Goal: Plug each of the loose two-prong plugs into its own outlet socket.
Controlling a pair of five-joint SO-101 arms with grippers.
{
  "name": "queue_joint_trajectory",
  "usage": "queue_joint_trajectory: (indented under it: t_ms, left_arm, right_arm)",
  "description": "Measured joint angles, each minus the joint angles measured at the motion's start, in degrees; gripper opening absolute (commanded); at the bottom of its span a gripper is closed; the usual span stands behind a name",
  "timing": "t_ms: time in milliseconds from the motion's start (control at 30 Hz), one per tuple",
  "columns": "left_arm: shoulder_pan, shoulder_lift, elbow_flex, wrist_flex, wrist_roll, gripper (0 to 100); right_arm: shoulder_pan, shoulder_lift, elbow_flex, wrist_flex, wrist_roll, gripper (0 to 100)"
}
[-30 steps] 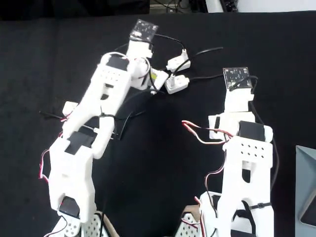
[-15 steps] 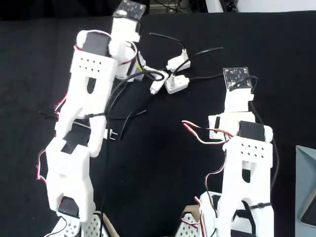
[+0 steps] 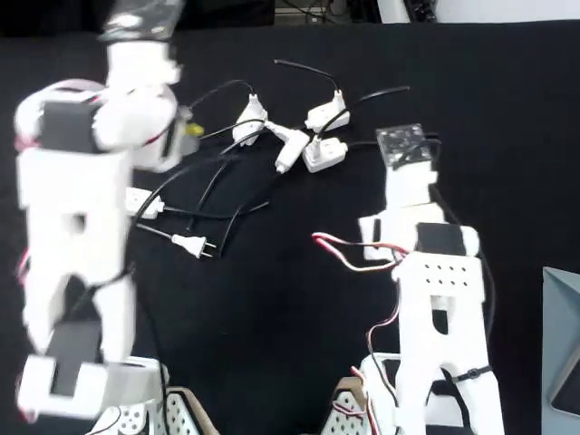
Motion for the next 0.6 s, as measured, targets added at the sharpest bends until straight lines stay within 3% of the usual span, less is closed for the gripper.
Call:
queue_joint_trajectory:
  t_ms: [267,433,600]
  left_arm:
    - [-14.59,-21.98,23.56,-2.64,0.0,22]
    - [-19.16,-31.56,38.15,-7.56,0.0,22]
    - [-20.84,-38.42,49.41,-10.11,0.0,22]
  right_arm:
    - [-17.49,0.0,0.0,-3.43,0.0,22.4]
    - [-30.86,0.7,0.0,-8.35,0.0,14.9]
    - [-38.33,9.49,-4.84,-12.13,0.0,18.6]
